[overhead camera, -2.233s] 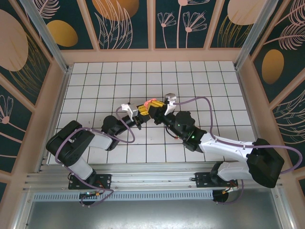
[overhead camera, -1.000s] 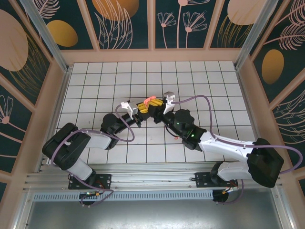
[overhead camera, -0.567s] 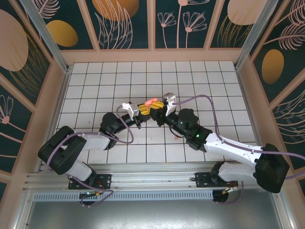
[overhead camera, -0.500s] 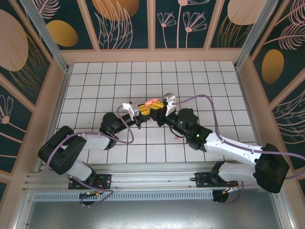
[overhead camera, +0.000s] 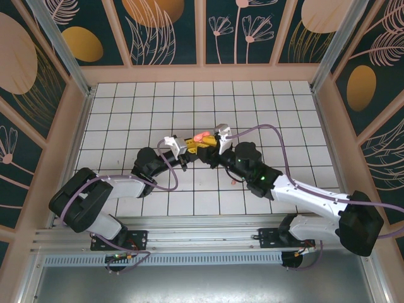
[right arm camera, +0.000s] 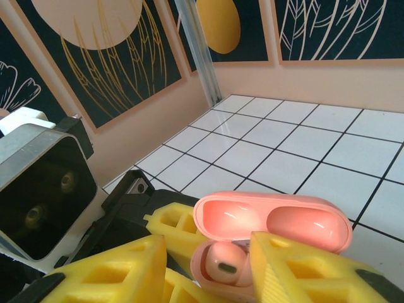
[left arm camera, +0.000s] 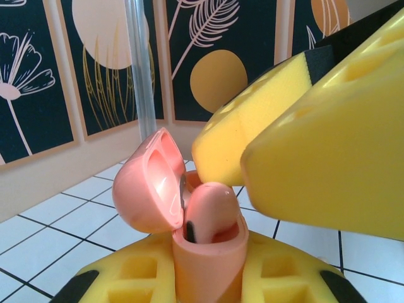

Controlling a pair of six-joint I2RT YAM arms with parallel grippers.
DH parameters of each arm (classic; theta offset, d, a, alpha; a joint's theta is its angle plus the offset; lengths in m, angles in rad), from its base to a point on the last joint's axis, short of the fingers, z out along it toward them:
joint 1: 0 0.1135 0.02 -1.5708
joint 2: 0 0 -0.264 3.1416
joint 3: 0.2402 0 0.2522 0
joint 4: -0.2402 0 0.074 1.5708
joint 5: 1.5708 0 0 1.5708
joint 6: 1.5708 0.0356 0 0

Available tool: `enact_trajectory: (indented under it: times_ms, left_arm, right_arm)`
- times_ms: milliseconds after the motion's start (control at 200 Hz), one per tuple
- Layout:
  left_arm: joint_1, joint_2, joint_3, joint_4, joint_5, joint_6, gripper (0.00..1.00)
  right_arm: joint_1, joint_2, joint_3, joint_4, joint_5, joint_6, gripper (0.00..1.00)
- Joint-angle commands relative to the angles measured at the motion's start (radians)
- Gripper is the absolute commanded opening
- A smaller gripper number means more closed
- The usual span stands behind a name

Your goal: Insert the wireless bluetooth earbuds into the charging case

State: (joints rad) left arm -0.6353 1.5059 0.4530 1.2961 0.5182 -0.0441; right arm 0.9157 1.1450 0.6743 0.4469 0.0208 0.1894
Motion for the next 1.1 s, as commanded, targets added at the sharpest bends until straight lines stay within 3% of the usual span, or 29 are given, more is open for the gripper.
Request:
enact_trajectory:
  times_ms: [0,365,811,1096]
  left_arm:
    - [-0.011,-0.045,0.036,0.079,0.05,0.029,0.09]
    - [-0.01,-0.068,0.014,0.008,0.014,0.078,0.09]
    - [-0.011,-0.09,-0.014,-0.084,-0.047,0.143,0.08]
    - [-0.01,-0.105,-0.036,-0.237,-0.202,0.182,0.08]
  right_arm:
    - [-0.017,-0.01,0.017,-0.063,0.016,0.014,0.42]
    - [-0.037,-0.076,0.063,-0.122,-0.001,0.061,0.45]
    - [-0.137,-0.111,0.132,-0.298,-0.249,0.201,0.36]
    - [-0.224,-0.105,0.156,-0.566,-0.29,0.255,0.36]
